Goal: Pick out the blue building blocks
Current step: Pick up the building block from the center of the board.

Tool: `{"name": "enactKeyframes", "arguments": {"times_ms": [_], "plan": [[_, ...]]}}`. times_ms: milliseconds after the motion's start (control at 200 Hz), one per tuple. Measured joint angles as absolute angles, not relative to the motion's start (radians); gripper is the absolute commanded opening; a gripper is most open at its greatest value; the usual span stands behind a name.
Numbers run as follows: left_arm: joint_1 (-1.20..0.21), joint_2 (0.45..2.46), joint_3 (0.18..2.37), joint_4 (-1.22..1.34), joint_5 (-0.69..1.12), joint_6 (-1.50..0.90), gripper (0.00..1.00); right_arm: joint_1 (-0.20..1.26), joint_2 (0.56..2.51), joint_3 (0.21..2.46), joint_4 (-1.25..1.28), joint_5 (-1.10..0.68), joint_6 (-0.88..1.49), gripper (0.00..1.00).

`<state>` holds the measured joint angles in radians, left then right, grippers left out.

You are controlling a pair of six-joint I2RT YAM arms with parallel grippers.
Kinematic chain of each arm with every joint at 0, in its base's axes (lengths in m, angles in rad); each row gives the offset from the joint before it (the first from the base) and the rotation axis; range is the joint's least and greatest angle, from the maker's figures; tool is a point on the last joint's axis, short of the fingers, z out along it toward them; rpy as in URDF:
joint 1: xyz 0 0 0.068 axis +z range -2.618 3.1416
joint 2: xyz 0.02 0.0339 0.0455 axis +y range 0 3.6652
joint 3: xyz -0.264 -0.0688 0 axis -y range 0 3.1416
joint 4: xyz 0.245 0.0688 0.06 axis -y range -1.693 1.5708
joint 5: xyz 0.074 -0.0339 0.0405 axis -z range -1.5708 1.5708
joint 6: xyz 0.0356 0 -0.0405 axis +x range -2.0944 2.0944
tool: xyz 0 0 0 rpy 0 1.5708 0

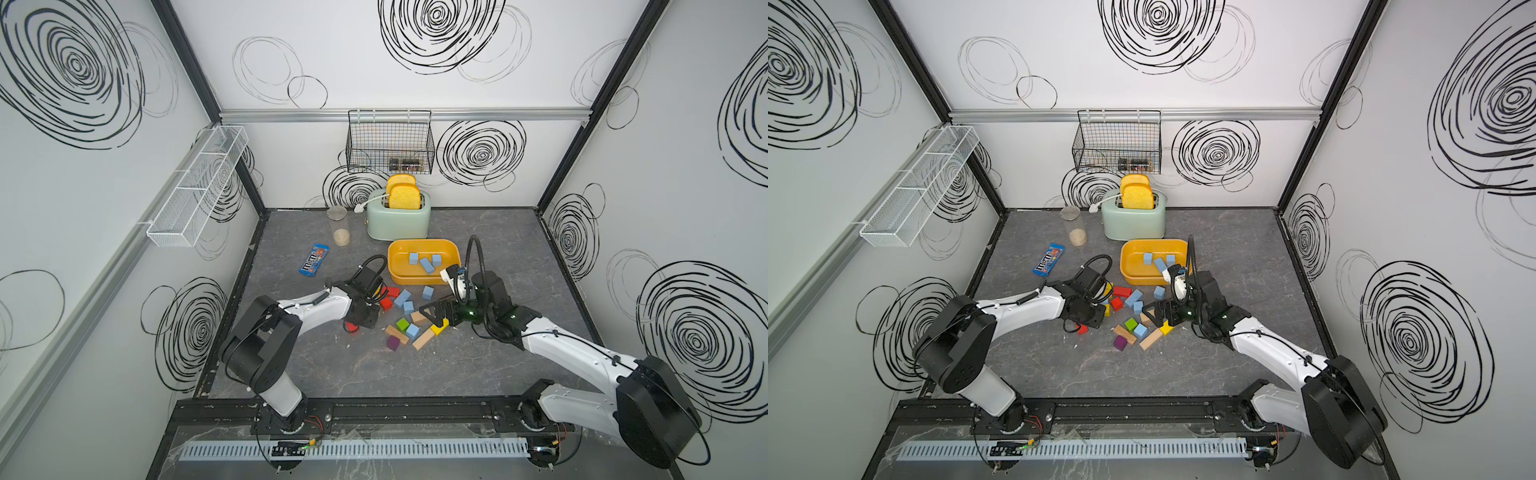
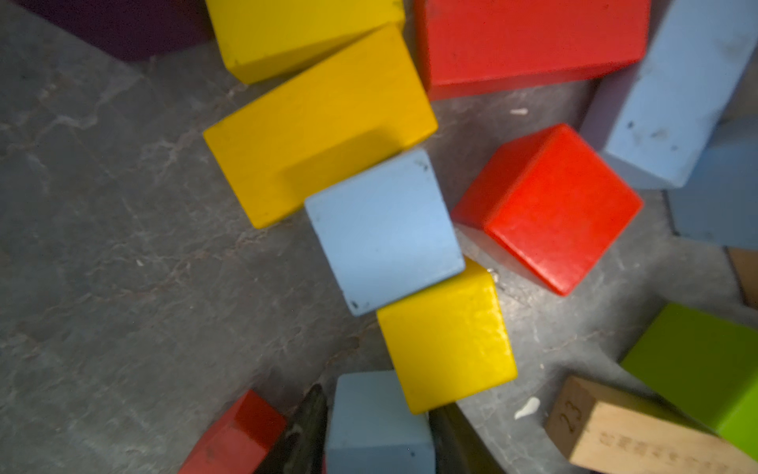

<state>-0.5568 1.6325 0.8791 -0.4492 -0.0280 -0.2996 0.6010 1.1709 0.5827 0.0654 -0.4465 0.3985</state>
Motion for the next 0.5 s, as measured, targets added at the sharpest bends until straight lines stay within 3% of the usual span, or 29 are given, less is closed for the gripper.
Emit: {"name": "enactKeyframes", "arguments": {"times_ms": [500], "plan": [[-0.565, 1.634, 0.879, -0.469, -0.047, -0.294, 0.33, 0.600, 1.171, 0.583, 0.065, -0.447, 0.398, 0.98]]}}
